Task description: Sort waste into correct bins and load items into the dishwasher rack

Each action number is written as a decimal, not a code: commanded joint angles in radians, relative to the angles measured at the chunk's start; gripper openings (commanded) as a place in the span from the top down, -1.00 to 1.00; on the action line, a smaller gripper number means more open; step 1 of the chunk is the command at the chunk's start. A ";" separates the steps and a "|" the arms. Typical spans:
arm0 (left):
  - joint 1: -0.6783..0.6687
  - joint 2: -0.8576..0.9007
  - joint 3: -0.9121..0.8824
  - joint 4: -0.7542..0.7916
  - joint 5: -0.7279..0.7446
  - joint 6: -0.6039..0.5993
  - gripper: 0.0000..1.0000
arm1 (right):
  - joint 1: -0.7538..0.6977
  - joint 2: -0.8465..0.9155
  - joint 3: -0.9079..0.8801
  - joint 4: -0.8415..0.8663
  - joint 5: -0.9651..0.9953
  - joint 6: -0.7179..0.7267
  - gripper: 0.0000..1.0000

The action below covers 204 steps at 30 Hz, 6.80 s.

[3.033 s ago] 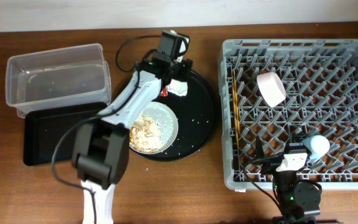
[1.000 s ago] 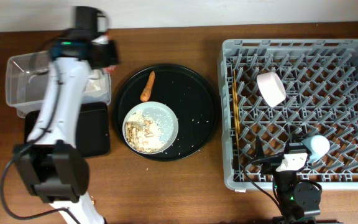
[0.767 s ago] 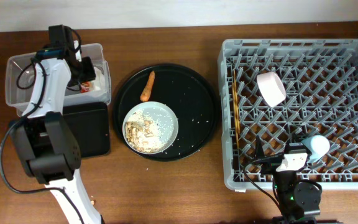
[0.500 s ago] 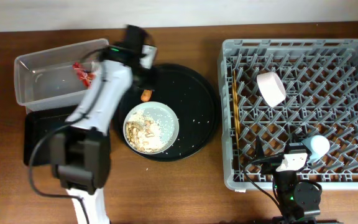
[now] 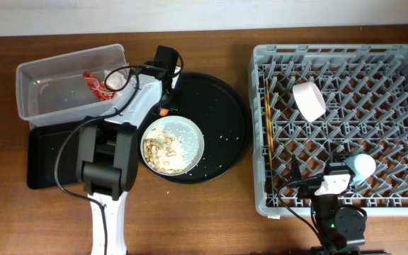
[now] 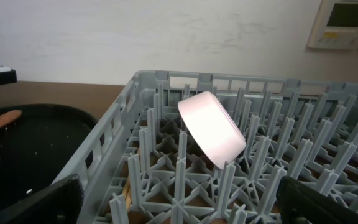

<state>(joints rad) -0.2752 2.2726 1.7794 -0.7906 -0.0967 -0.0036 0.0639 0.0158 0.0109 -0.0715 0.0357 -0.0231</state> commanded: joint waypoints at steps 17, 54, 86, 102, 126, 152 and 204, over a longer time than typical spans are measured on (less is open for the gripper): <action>0.420 -0.491 -0.337 -0.405 0.004 -0.300 0.80 | -0.007 -0.007 -0.005 -0.008 0.001 0.004 -0.96; -0.379 -0.291 -0.468 -0.011 -0.017 -0.093 0.75 | -0.007 -0.007 -0.005 -0.008 0.001 0.004 -0.96; 0.546 -0.590 -0.274 -0.366 0.966 0.217 0.99 | -0.007 -0.007 -0.005 -0.008 0.001 0.004 -0.96; 0.962 -0.616 -0.379 -0.812 1.504 0.890 0.99 | -0.007 -0.007 -0.005 -0.007 0.001 0.004 -0.96; -0.295 -0.458 -0.282 0.953 0.916 -0.747 1.00 | -0.007 -0.007 -0.005 -0.008 0.001 0.004 -0.96; -0.164 -0.500 -0.281 0.408 0.682 -0.336 -0.99 | -0.007 -0.007 -0.005 -0.008 0.001 0.004 -0.96; 0.107 -2.267 -1.770 0.711 0.051 0.155 -0.99 | -0.007 -0.007 -0.005 -0.007 0.001 0.004 -0.96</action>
<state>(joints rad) -0.1703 0.0147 0.0147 -0.0795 -0.0418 0.1383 0.0612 0.0158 0.0109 -0.0719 0.0322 -0.0231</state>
